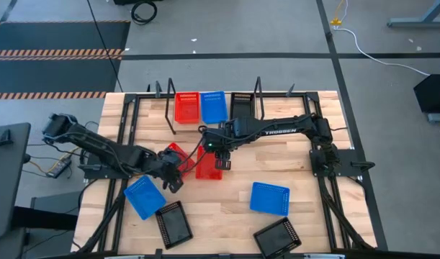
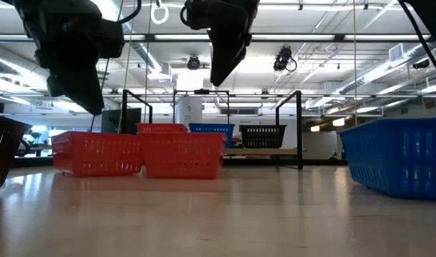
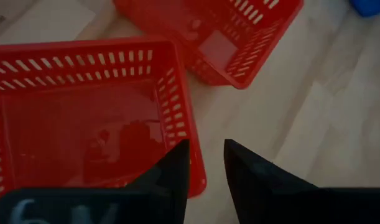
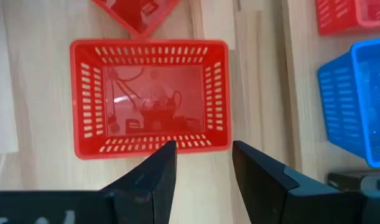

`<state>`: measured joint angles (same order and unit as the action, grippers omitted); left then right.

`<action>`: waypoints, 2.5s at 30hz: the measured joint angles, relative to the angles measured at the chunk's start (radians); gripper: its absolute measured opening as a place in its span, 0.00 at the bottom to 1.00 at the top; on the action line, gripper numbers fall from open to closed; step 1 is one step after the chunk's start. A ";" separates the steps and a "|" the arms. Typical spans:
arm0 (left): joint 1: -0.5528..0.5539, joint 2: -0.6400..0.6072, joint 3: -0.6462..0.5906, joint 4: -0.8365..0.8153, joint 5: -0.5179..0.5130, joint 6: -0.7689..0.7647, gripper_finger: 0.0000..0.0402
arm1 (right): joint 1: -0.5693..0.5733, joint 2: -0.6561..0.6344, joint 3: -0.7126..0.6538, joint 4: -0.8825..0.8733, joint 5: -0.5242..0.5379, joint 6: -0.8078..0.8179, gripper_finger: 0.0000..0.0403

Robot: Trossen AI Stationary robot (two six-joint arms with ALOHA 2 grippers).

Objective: Stack baskets on shelf by color
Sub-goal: Stack the right red bin on top of the red bin on the shelf

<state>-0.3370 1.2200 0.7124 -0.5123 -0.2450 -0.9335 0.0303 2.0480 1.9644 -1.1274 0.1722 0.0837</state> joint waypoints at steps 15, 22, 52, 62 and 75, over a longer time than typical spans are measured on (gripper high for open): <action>-0.019 0.168 0.001 0.050 -0.026 -0.051 0.42 | -0.001 0.000 -0.007 -0.032 -0.007 -0.089 0.40; -0.034 0.164 0.001 0.083 -0.021 -0.052 0.43 | -0.025 0.000 -0.007 -0.047 -0.009 -0.108 0.40; -0.048 0.279 0.152 -0.105 -0.020 0.228 0.02 | -0.037 0.000 -0.007 -0.098 -0.011 -0.066 0.40; -0.043 0.279 0.437 -0.491 -0.250 0.450 0.01 | 0.015 -0.008 -0.007 -0.336 -0.060 0.037 0.40; 0.109 0.155 0.423 -0.419 -0.282 0.746 0.01 | 0.205 -0.204 -0.007 -0.314 0.046 0.281 0.40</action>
<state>-0.2278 1.3751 1.1353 -0.9317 -0.5268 -0.1874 0.2349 1.8444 1.9572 -1.4419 0.2183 0.3649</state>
